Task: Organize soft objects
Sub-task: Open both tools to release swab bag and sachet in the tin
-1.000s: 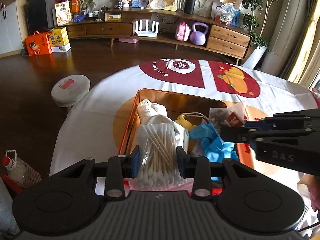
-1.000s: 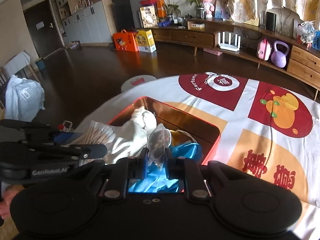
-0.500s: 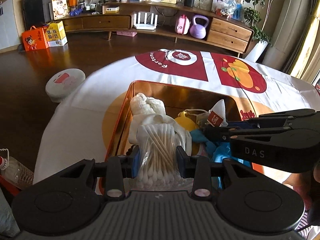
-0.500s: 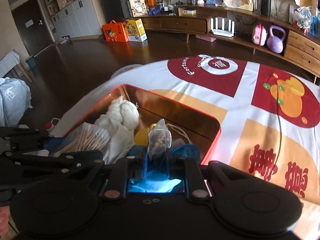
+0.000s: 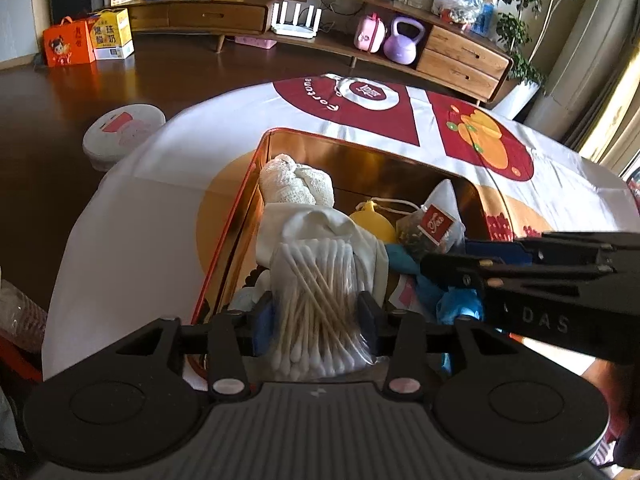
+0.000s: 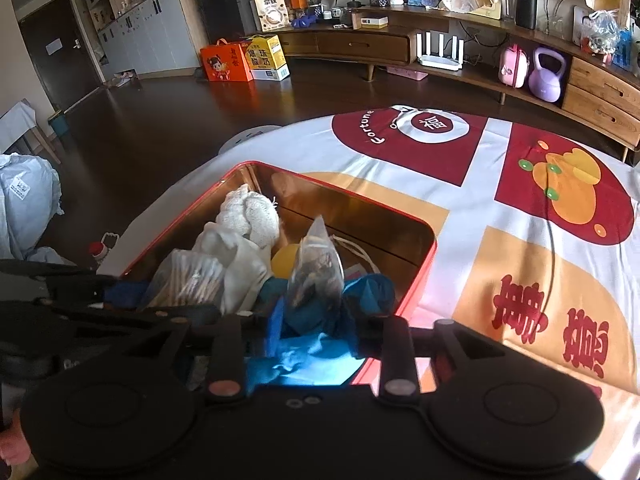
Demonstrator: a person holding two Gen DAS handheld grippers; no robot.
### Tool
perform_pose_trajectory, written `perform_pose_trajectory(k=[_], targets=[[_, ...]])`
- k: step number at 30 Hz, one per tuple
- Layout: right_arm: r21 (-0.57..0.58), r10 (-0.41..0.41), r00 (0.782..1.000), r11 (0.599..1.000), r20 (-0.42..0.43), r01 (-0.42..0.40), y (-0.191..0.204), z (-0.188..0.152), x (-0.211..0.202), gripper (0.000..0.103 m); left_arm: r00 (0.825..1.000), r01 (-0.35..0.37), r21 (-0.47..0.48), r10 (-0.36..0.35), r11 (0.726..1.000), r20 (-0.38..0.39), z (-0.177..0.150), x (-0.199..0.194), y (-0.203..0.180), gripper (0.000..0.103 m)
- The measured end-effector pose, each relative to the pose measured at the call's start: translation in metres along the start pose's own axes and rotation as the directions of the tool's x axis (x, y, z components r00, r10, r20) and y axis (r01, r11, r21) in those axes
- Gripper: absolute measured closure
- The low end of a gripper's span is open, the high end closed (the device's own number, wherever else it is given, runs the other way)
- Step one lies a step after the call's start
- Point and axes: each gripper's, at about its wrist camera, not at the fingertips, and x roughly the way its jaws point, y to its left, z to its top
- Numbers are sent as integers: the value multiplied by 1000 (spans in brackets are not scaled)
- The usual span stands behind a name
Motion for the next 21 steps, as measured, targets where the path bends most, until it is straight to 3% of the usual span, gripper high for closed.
perform_pose_trajectory(k=[3, 11, 14, 19, 21], targets=[[4, 4, 1000, 1000, 8, -4, 1, -2, -8, 65, 1000, -3, -3, 4, 1000, 20, -1, -7, 1, 41], [2, 28, 998, 1000, 60, -28, 5, -6, -39, 52, 998, -14, 6, 14, 1000, 66, -3, -31, -2, 38], [4, 44, 995, 999, 86, -44, 6, -10, -54, 46, 995, -17, 20, 15, 1000, 98, -5, -43, -4, 28], [13, 70, 990, 997, 125, -72, 7, -19, -82, 39, 991, -19, 51, 12, 999, 135, -11, -62, -10, 28], [16, 79, 987, 997, 138, -82, 6, -23, -92, 38, 989, -13, 51, 6, 999, 147, -14, -69, -11, 21]])
